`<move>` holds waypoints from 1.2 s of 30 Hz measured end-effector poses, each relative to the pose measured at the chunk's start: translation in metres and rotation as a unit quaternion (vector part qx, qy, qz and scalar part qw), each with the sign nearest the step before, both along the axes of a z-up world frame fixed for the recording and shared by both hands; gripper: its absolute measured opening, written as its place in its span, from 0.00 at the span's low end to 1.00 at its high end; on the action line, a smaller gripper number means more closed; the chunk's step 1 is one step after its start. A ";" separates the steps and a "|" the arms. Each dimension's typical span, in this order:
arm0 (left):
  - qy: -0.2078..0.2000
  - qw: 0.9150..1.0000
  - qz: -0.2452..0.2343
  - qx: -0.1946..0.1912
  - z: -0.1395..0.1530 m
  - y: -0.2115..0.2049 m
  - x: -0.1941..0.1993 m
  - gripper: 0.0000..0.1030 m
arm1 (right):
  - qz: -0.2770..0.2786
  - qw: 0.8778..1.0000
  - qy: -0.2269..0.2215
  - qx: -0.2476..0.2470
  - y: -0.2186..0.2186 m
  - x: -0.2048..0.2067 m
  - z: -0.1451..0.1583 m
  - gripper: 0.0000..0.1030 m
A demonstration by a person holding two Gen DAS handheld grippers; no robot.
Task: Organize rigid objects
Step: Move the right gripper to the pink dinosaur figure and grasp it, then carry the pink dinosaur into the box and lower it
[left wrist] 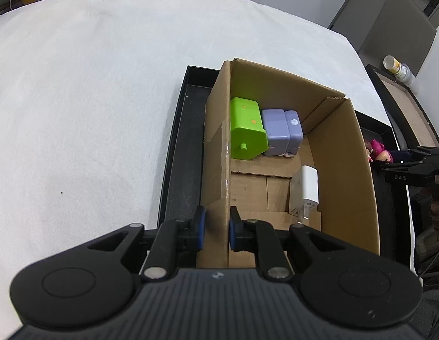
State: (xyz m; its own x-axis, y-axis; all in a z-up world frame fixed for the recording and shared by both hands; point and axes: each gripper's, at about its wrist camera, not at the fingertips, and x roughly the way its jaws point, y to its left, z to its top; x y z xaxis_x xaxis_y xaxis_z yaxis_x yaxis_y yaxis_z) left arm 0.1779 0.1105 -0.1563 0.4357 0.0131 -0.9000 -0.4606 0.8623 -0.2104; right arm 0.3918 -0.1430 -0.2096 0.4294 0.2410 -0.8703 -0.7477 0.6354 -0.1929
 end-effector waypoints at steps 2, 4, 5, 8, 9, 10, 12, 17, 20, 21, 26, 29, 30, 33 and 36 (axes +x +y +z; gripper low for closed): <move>0.000 1.000 0.000 -0.001 0.000 0.000 0.000 0.15 | 0.002 1.000 -0.001 -0.005 0.001 0.003 -0.003 0.54; 0.000 1.000 0.001 -0.002 0.000 0.000 0.001 0.15 | -0.001 1.000 0.002 -0.003 0.001 0.005 -0.004 0.54; 0.000 1.000 0.001 -0.002 0.000 0.000 0.001 0.15 | -0.001 1.000 0.004 -0.003 0.001 0.005 -0.005 0.54; 0.000 1.000 0.001 -0.002 0.000 0.000 0.001 0.15 | -0.008 1.000 0.005 -0.002 0.000 0.006 -0.007 0.53; 0.000 1.000 0.001 -0.003 0.000 0.000 0.001 0.15 | -0.012 1.000 0.007 0.002 -0.001 0.007 -0.008 0.52; 0.000 1.000 0.001 -0.003 0.000 0.001 0.001 0.15 | -0.017 1.000 0.010 0.006 -0.002 0.008 -0.007 0.48; -0.002 1.000 0.002 -0.005 0.000 0.001 0.000 0.15 | -0.026 0.999 0.018 0.013 -0.004 0.010 -0.007 0.39; -0.001 1.000 0.004 -0.007 0.000 0.002 0.000 0.15 | -0.038 0.998 0.027 0.032 -0.010 0.000 0.000 0.38; -0.003 1.000 0.003 -0.008 0.000 0.002 -0.001 0.15 | -0.045 0.998 0.030 0.041 -0.013 -0.011 0.007 0.38; -0.004 1.000 0.001 -0.009 0.000 0.002 -0.001 0.15 | -0.045 0.998 0.029 0.043 -0.014 -0.016 0.009 0.38; -0.004 1.000 0.000 -0.009 0.000 0.002 -0.001 0.15 | -0.048 0.997 0.023 0.054 -0.018 -0.036 0.022 0.38; -0.004 1.000 0.000 -0.008 0.000 0.001 -0.001 0.15 | -0.052 0.996 0.025 0.068 -0.021 -0.045 0.031 0.38; -0.004 1.000 0.000 -0.008 0.000 0.001 -0.001 0.15 | -0.054 0.996 0.025 0.073 -0.022 -0.047 0.033 0.38; -0.004 1.000 0.002 -0.009 0.000 0.001 -0.001 0.15 | -0.054 0.994 0.025 0.089 -0.023 -0.056 0.044 0.38; -0.003 1.000 0.006 -0.012 -0.001 0.002 -0.001 0.15 | -0.051 0.993 0.024 0.105 -0.023 -0.061 0.055 0.38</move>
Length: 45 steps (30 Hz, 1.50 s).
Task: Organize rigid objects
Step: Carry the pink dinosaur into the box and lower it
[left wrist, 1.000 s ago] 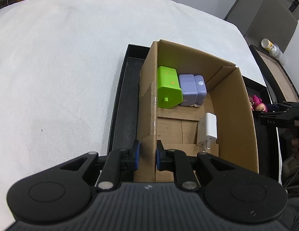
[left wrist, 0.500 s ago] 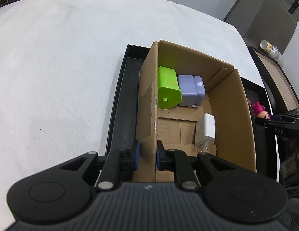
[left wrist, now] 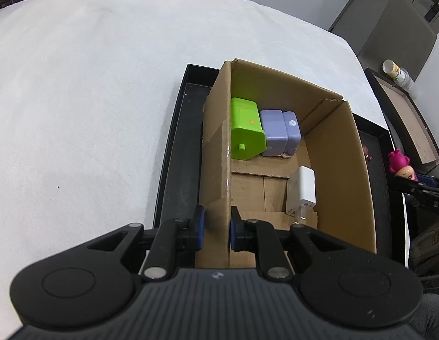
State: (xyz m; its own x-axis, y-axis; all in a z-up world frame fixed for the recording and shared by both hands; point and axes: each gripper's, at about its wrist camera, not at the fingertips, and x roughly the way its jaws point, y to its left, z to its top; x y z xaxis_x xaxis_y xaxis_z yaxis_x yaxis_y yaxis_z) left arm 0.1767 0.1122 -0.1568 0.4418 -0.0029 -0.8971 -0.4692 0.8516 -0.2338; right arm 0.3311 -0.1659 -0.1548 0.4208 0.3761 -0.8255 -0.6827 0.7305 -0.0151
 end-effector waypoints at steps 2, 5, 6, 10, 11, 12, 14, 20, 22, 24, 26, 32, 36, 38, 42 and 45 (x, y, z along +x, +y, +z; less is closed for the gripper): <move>-0.002 1.000 -0.003 0.003 0.000 -0.001 0.000 0.15 | -0.001 1.000 0.001 0.011 0.001 -0.003 0.006 0.38; -0.003 1.000 -0.005 0.006 0.001 -0.002 -0.001 0.15 | 0.001 1.000 -0.001 0.026 0.004 -0.010 0.016 0.38; -0.003 1.000 -0.004 0.006 0.001 -0.003 -0.001 0.15 | 0.004 1.000 -0.002 0.030 0.005 -0.011 0.018 0.38; -0.003 1.000 -0.005 0.006 0.001 -0.002 -0.001 0.15 | 0.013 0.999 -0.005 0.044 0.011 -0.018 0.029 0.38; -0.003 1.000 -0.006 0.007 0.001 -0.003 -0.001 0.15 | 0.015 0.999 -0.006 0.047 0.012 -0.019 0.032 0.38; -0.003 1.000 -0.007 0.007 0.001 -0.003 -0.001 0.15 | 0.017 0.999 -0.007 0.050 0.014 -0.020 0.035 0.38; -0.004 1.000 -0.009 0.007 0.001 -0.003 -0.001 0.15 | 0.021 0.998 -0.009 0.056 0.016 -0.022 0.039 0.38; -0.004 1.000 -0.009 0.006 0.001 -0.002 -0.002 0.15 | 0.032 0.997 -0.014 0.066 0.026 -0.028 0.048 0.38; -0.004 1.000 -0.009 0.005 0.001 -0.002 -0.002 0.15 | 0.037 0.997 -0.015 0.069 0.031 -0.029 0.050 0.38; -0.004 1.000 -0.009 0.004 0.001 -0.002 -0.002 0.15 | 0.041 0.996 -0.015 0.072 0.036 -0.031 0.051 0.38; -0.004 1.000 -0.010 0.005 0.001 -0.002 -0.001 0.15 | 0.046 0.996 -0.015 0.075 0.041 -0.032 0.052 0.38; -0.003 1.000 -0.010 0.005 0.001 -0.003 0.000 0.15 | 0.060 0.995 -0.017 0.083 0.056 -0.037 0.058 0.38; -0.004 1.000 -0.012 0.006 0.001 -0.003 -0.001 0.15 | 0.070 0.993 -0.016 0.089 0.067 -0.041 0.060 0.38; -0.005 1.000 -0.012 0.004 0.001 -0.002 -0.002 0.15 | 0.074 0.993 -0.016 0.093 0.072 -0.043 0.061 0.38; -0.005 1.000 -0.011 0.002 0.001 -0.001 -0.002 0.15 | 0.085 0.991 -0.014 0.098 0.081 -0.046 0.063 0.38; -0.006 1.000 -0.012 0.001 0.001 -0.001 -0.002 0.15 | 0.092 0.991 -0.012 0.099 0.088 -0.048 0.064 0.38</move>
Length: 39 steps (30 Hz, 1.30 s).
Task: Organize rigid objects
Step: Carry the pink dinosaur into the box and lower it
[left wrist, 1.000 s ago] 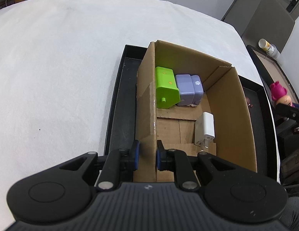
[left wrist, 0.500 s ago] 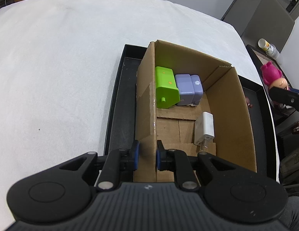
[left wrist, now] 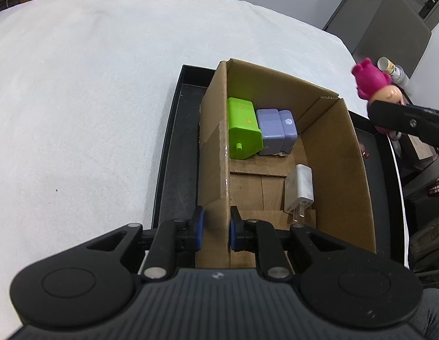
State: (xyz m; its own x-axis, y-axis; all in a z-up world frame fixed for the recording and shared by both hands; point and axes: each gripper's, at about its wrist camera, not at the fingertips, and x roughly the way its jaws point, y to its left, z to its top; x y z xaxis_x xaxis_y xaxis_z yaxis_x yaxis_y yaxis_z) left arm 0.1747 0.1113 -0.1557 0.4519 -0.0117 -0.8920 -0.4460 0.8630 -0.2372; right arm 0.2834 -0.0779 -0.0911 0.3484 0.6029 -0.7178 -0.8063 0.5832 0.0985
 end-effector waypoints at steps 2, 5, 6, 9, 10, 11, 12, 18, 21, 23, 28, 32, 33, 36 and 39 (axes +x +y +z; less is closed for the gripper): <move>0.000 1.000 0.000 0.000 0.000 0.000 0.000 0.15 | 0.004 1.000 0.001 0.003 0.004 -0.001 0.001 0.38; 0.000 1.000 0.000 0.000 0.000 0.000 0.000 0.15 | 0.012 1.000 0.004 0.002 0.012 -0.003 0.000 0.38; -0.001 1.000 0.000 0.000 0.000 0.000 0.000 0.15 | 0.015 1.000 0.006 0.001 0.014 -0.003 -0.001 0.38; -0.001 1.000 0.000 -0.003 -0.001 0.000 0.001 0.15 | 0.020 1.000 0.024 0.001 0.021 -0.006 -0.008 0.38; -0.001 1.000 -0.001 -0.002 -0.001 0.000 0.001 0.15 | 0.021 0.999 0.032 0.000 0.024 -0.006 -0.011 0.38; -0.001 1.000 -0.004 0.000 -0.001 0.000 0.001 0.15 | 0.022 0.999 0.039 -0.001 0.026 -0.007 -0.015 0.38; -0.001 1.000 -0.006 0.001 -0.001 0.000 0.001 0.15 | 0.024 0.999 0.049 -0.002 0.029 -0.007 -0.019 0.38; 0.000 1.000 -0.006 -0.002 -0.001 0.001 0.002 0.15 | 0.024 0.995 0.101 -0.007 0.040 -0.011 -0.040 0.38; 0.000 1.000 -0.007 -0.002 -0.001 0.001 0.001 0.15 | 0.020 0.992 0.123 -0.010 0.043 -0.011 -0.049 0.38; 0.000 1.000 -0.007 -0.002 -0.001 0.001 0.001 0.15 | 0.016 0.991 0.135 -0.009 0.043 -0.009 -0.053 0.38; 0.000 1.000 -0.007 -0.002 -0.001 0.001 0.001 0.15 | 0.009 0.987 0.162 -0.004 0.045 -0.010 -0.063 0.38; 0.000 1.000 -0.007 0.000 -0.001 0.000 0.001 0.15 | 0.004 0.985 0.171 -0.003 0.049 -0.010 -0.069 0.38; 0.000 1.000 -0.007 0.000 -0.002 0.000 0.001 0.15 | 0.002 0.985 0.173 -0.002 0.050 -0.010 -0.070 0.39; 0.000 1.000 -0.007 0.000 -0.001 0.000 0.001 0.15 | -0.005 0.983 0.183 0.003 0.050 -0.009 -0.073 0.40; 0.000 1.000 -0.005 -0.002 -0.002 0.000 0.001 0.15 | -0.012 0.984 0.179 -0.001 0.049 -0.010 -0.075 0.41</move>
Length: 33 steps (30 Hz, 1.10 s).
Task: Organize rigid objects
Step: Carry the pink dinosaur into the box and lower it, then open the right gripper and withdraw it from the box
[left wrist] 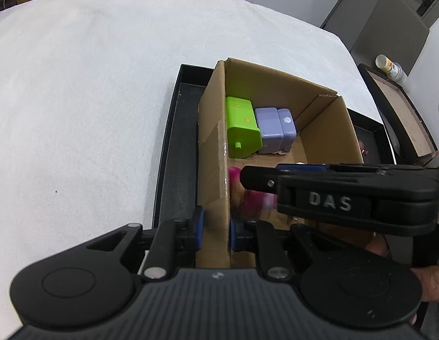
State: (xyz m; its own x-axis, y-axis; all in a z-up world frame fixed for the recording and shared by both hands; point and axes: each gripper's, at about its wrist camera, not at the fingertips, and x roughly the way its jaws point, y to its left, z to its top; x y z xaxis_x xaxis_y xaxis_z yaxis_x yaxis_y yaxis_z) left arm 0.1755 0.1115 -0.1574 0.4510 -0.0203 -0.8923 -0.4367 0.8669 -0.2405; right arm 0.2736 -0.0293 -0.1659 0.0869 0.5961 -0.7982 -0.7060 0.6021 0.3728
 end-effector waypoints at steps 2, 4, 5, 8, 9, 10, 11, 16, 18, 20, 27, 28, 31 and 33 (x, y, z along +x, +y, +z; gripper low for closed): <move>0.000 1.000 -0.001 0.000 0.000 0.000 0.000 0.15 | 0.003 1.000 -0.001 0.006 -0.003 -0.002 0.002 0.41; 0.000 1.000 0.000 0.001 0.000 0.000 0.001 0.15 | 0.005 1.000 -0.013 0.004 -0.007 -0.004 0.007 0.41; 0.000 1.000 -0.001 0.001 0.000 -0.001 0.001 0.15 | 0.005 1.000 -0.016 0.004 -0.009 -0.005 0.009 0.41; 0.000 1.000 -0.001 0.002 0.000 0.000 0.000 0.15 | 0.003 1.000 -0.018 0.005 -0.015 -0.002 0.015 0.41; 0.000 1.000 0.000 0.002 0.000 0.000 0.000 0.15 | 0.003 1.000 -0.021 0.005 -0.017 -0.002 0.017 0.41; 0.000 1.000 0.000 0.002 0.000 0.000 0.000 0.15 | 0.002 1.000 -0.024 0.005 -0.019 -0.002 0.020 0.41; 0.000 1.000 -0.001 0.002 0.000 0.000 0.000 0.15 | 0.002 1.000 -0.027 0.005 -0.021 -0.002 0.022 0.42; 0.000 1.000 -0.001 0.004 0.000 0.000 0.000 0.15 | -0.005 0.999 -0.043 0.003 -0.033 -0.001 0.032 0.51; 0.001 1.000 0.000 0.005 0.000 -0.001 0.001 0.15 | -0.007 0.999 -0.052 0.000 -0.038 -0.001 0.036 0.53; 0.001 1.000 0.001 0.006 0.000 -0.001 0.001 0.15 | -0.009 0.998 -0.062 -0.004 -0.041 -0.001 0.039 0.55; 0.001 1.000 -0.001 0.009 0.000 -0.002 0.001 0.15 | -0.021 0.996 -0.085 -0.008 -0.062 0.004 0.053 0.60; 0.002 1.000 -0.001 0.009 0.000 -0.002 0.001 0.15 | -0.023 0.996 -0.089 -0.009 -0.064 0.005 0.054 0.61; 0.003 1.000 -0.002 0.010 0.001 -0.002 0.001 0.15 | -0.030 0.995 -0.098 -0.013 -0.073 0.010 0.057 0.62; 0.004 1.000 -0.003 0.011 0.001 -0.002 0.002 0.15 | -0.036 0.994 -0.102 -0.017 -0.080 0.013 0.057 0.64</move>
State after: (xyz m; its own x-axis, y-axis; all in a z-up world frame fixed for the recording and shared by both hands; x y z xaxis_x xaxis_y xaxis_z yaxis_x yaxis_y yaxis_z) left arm 0.1771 0.1091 -0.1567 0.4441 -0.0031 -0.8960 -0.4334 0.8745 -0.2178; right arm 0.2869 -0.1089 -0.1086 0.2902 0.5560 -0.7789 -0.7193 0.6635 0.2056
